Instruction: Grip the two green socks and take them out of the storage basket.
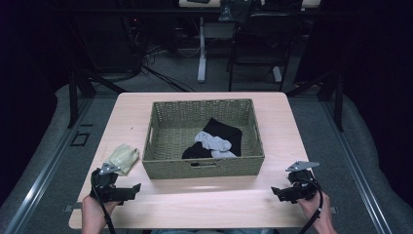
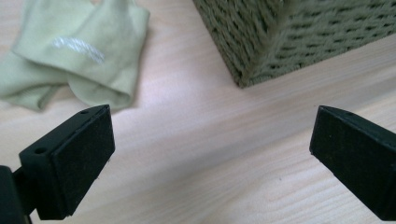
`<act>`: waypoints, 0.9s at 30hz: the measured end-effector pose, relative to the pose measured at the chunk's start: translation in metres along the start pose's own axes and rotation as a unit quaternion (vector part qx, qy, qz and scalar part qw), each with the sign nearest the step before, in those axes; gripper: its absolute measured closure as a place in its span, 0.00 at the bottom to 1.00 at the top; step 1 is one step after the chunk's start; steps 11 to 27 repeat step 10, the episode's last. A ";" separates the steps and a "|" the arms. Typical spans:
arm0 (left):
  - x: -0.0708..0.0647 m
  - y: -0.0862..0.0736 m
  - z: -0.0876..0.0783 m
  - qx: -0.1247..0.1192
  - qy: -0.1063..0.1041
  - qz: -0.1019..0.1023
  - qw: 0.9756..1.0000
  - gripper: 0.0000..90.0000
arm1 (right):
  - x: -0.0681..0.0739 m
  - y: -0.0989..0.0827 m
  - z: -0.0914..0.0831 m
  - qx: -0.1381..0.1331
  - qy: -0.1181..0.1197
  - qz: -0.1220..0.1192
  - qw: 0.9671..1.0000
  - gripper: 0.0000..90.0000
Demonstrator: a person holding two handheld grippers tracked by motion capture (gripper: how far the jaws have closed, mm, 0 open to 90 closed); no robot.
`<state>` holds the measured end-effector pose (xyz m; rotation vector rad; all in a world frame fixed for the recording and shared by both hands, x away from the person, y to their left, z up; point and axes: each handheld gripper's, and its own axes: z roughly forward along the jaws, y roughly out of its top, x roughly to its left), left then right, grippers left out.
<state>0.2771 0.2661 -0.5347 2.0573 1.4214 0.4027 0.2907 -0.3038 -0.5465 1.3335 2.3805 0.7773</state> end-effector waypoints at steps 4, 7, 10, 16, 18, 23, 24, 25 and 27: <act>-0.002 -0.006 0.007 0.006 0.011 0.005 1.000 0.00 | 0.001 0.000 0.001 0.001 -0.001 -0.002 1.000 0.07; -0.003 -0.007 0.011 0.012 0.009 0.014 1.000 0.00 | 0.001 0.000 0.001 0.000 -0.003 -0.004 1.000 0.07; -0.004 -0.004 0.013 0.011 0.008 0.021 1.000 0.00 | 0.000 -0.001 0.001 0.000 -0.007 -0.005 1.000 0.07; -0.004 -0.004 0.013 0.011 0.008 0.021 1.000 0.00 | 0.000 -0.001 0.001 0.000 -0.007 -0.005 1.000 0.07; -0.004 -0.004 0.013 0.011 0.008 0.021 1.000 0.00 | 0.000 -0.001 0.001 0.000 -0.007 -0.005 1.000 0.07; -0.004 -0.004 0.013 0.011 0.008 0.021 1.000 0.00 | 0.000 -0.001 0.001 0.000 -0.007 -0.005 1.000 0.07; -0.004 -0.004 0.013 0.011 0.008 0.021 1.000 0.00 | 0.000 -0.001 0.001 0.000 -0.007 -0.005 1.000 0.07; -0.004 -0.004 0.013 0.011 0.008 0.021 1.000 0.00 | 0.000 -0.001 0.001 0.000 -0.007 -0.005 1.000 0.07; -0.004 -0.004 0.013 0.011 0.008 0.021 1.000 0.00 | 0.000 -0.001 0.001 0.000 -0.007 -0.005 1.000 0.07</act>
